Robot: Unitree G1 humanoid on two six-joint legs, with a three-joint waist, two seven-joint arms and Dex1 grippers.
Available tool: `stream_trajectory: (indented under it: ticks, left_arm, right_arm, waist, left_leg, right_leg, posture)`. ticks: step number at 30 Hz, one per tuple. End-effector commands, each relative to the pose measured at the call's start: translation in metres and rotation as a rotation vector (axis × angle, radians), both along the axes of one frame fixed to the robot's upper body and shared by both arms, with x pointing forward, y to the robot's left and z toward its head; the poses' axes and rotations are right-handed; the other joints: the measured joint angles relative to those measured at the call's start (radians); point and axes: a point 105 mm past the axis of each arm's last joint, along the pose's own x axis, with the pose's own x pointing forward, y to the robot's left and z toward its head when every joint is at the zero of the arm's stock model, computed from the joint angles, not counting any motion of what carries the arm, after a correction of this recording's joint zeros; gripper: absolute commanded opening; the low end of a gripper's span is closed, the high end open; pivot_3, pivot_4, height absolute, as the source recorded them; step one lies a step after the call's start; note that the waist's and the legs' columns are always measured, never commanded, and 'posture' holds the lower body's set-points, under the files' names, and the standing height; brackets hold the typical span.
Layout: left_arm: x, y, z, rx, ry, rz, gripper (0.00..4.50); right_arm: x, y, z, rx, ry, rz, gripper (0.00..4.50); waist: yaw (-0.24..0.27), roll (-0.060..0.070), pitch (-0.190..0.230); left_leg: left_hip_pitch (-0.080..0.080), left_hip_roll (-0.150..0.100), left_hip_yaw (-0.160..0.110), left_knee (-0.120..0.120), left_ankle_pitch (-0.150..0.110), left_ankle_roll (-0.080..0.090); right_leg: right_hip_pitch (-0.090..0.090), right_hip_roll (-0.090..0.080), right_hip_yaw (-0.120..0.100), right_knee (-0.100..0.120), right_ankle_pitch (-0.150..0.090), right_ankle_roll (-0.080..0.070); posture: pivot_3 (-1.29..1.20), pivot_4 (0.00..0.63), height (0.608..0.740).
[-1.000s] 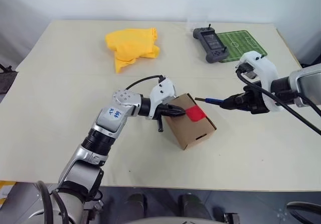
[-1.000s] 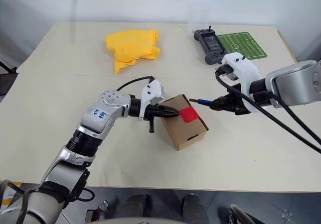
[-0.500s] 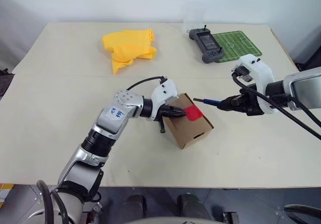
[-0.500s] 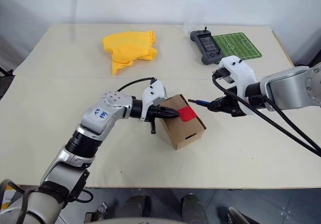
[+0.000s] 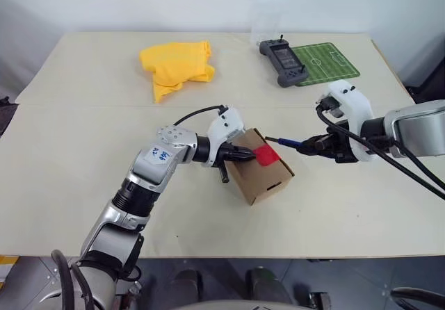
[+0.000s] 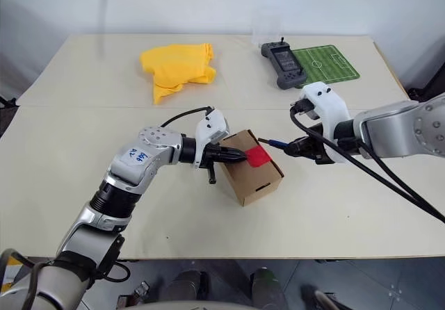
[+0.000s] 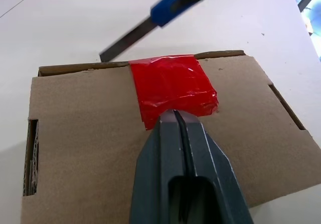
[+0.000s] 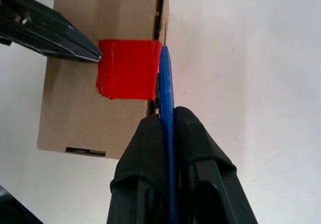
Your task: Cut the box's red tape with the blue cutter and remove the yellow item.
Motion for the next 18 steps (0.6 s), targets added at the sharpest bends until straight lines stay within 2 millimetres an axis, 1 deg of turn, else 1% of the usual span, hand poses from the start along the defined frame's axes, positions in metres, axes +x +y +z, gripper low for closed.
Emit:
stream_trajectory:
  ticks: [1,6,13,18]
  left_arm:
    - [-0.002,0.004,-0.008,0.022,0.026,0.014,0.0]
    - [-0.003,0.004,-0.008,0.023,0.027,0.015,0.0]
    - [-0.004,0.003,-0.008,0.026,0.031,0.007,0.0]
    - [-0.005,0.002,-0.008,0.028,0.032,0.004,0.0]
  right_arm:
    - [0.0,0.011,0.011,0.037,-0.045,0.033,0.03]
    - [0.001,0.011,0.01,0.041,-0.049,0.026,0.03]
    - [0.005,0.012,0.031,0.06,-0.121,0.027,0.03]
    - [0.003,0.018,0.031,0.07,-0.125,0.053,0.03]
  waist:
    - [-0.001,0.0,0.0]
    - [-0.003,0.0,0.0]
    - [-0.003,0.0,0.0]
    - [-0.002,-0.002,-0.001]
  left_leg:
    - [0.0,0.0,0.0,0.0,0.0,0.0]
    - [0.0,0.001,0.004,0.0,0.0,0.0]
    - [0.0,0.002,0.007,0.0,0.0,0.001]
    - [0.001,0.002,0.008,0.0,0.0,0.001]
  right_leg:
    - [0.0,0.0,0.001,0.0,0.0,0.0]
    - [-0.002,0.002,0.006,0.001,0.0,0.001]
    - [-0.003,0.003,0.009,0.001,0.001,0.001]
    - [-0.003,0.004,0.01,0.001,0.001,0.001]
  posture:
    - [0.0,0.15,0.74]
    - [0.0,0.15,0.74]
    - [0.0,0.15,0.74]
    - [0.0,0.15,0.74]
